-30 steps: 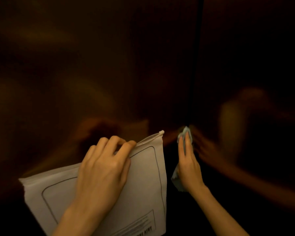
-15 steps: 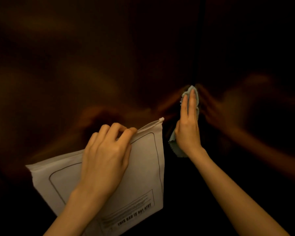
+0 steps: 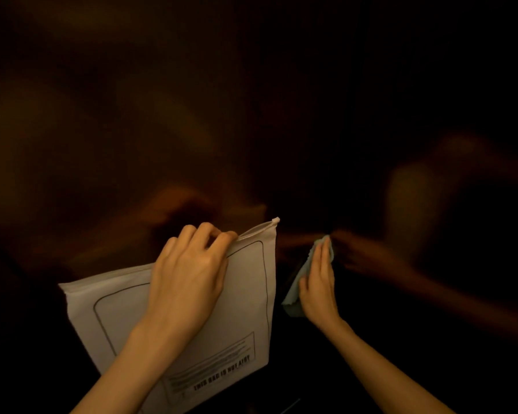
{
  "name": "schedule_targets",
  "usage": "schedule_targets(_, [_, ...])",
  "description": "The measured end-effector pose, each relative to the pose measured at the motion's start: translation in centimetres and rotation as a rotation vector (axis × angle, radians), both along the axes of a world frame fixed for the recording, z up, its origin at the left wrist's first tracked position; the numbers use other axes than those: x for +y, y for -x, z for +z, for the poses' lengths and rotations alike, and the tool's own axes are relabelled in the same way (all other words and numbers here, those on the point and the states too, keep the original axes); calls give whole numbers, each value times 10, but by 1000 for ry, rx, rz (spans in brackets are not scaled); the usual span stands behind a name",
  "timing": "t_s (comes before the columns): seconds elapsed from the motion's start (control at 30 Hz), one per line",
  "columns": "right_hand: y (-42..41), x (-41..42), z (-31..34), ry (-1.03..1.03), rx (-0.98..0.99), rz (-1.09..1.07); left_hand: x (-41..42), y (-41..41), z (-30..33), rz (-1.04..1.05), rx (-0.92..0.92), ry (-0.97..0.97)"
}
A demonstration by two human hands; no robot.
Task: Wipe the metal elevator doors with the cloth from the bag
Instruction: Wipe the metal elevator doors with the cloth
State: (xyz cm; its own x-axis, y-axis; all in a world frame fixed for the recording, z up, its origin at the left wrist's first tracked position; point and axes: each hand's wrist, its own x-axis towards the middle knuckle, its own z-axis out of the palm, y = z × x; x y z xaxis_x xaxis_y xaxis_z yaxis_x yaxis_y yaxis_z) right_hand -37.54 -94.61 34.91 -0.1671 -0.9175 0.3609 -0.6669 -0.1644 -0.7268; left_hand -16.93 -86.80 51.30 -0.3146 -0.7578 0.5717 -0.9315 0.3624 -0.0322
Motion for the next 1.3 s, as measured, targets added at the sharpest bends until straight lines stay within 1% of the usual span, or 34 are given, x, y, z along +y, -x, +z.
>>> schedule_targets(0.13, [-3,-24,52,292,61,-34,0,2,-6,29,21,-20])
schedule_targets(0.2, [0,-35,59,368,129,-68,-2,2,-10,49,34,-29])
schedule_targets(0.27, [4,-42,45,376,200,-91,-6,2,-17,60,40,-28])
schedule_targets(0.33, [9,-40,13,315,243,-108,-11,4,-27,54,35,-16])
schedule_targets(0.43, [11,-19,-53,102,294,-80,-16,6,-45,32,2,-23])
schedule_targets(0.5, [9,-1,-90,-50,283,-54,-14,5,-60,12,-32,-49])
schedule_targets(0.57, [11,4,-103,-126,243,-36,-15,2,-72,-15,-62,-52])
schedule_targets(0.63, [6,0,-95,-125,131,-49,-15,-1,-85,-41,-91,-45])
schedule_targets(0.7, [-4,-3,-84,-57,78,-84,-13,-6,-104,-60,-107,-52])
schedule_targets(0.77, [-12,-11,-69,84,118,-116,-12,-10,-124,-72,-123,-47])
schedule_targets(0.87, [-13,-30,-44,311,111,-150,-12,-13,-154,-100,-119,-41])
schedule_targets(0.9, [-10,-35,-41,358,118,-166,-11,-13,-163,-104,-117,-35])
schedule_targets(0.97, [-3,-42,-63,404,136,-189,-9,-11,-191,-106,-121,-21])
schedule_targets(1.07, [0,-38,-142,376,145,-170,-6,-9,-244,-101,-142,-19])
schedule_targets(1.2, [9,-26,-260,166,236,-117,-6,-9,-316,-74,-142,-32])
schedule_targets(1.23, [12,-25,-280,152,253,-105,-6,-9,-335,-68,-141,-33])
schedule_targets(1.27, [13,-25,-290,173,253,-86,-6,-9,-351,-60,-137,-37])
schedule_targets(1.3, [13,-28,-294,239,242,-66,-5,-8,-367,-51,-122,-30])
